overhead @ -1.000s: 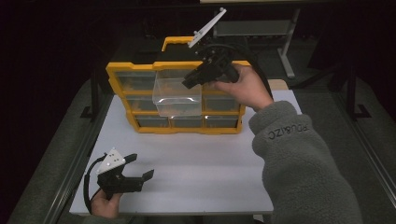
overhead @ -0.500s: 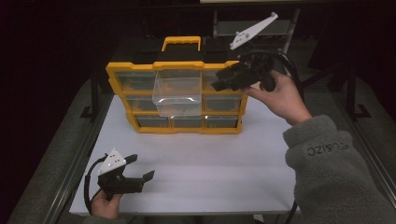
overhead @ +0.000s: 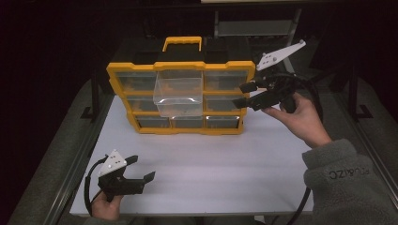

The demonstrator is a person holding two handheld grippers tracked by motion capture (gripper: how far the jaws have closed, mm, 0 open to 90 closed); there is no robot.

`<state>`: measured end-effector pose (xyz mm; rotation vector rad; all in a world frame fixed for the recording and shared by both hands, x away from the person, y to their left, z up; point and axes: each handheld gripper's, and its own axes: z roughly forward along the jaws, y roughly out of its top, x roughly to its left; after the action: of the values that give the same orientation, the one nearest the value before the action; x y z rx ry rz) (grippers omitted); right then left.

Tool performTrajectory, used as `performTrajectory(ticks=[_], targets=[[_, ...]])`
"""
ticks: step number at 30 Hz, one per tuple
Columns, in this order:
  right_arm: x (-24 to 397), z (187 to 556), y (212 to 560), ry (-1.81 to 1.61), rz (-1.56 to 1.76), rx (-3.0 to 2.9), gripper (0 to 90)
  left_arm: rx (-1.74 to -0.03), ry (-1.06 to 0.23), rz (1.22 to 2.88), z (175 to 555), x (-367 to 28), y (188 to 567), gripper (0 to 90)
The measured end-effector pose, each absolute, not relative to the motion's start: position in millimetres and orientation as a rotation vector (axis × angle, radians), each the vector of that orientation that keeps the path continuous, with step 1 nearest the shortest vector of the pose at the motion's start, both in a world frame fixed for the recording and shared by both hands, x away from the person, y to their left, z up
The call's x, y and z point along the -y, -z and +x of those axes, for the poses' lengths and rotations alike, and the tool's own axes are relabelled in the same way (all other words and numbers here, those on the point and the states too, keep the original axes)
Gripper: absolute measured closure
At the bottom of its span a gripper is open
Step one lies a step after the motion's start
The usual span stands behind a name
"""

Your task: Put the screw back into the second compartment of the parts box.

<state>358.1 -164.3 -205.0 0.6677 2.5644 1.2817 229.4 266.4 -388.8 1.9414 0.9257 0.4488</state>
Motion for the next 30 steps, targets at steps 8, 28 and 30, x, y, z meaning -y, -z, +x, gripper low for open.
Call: performTrajectory(ticks=[8,28,30], targets=[[181,353,238,-1.295,0.766,-2.543,31.9,-0.917,-0.456,1.947,229,-267,388,13.9],[207,334,323,-1.259,0.898,-2.504,29.7,-0.920,-0.444,1.956,229,-265,389,14.0],[207,332,330,-1.247,0.918,-2.502,28.7,-0.916,-0.449,1.958,229,-265,389,14.0]])
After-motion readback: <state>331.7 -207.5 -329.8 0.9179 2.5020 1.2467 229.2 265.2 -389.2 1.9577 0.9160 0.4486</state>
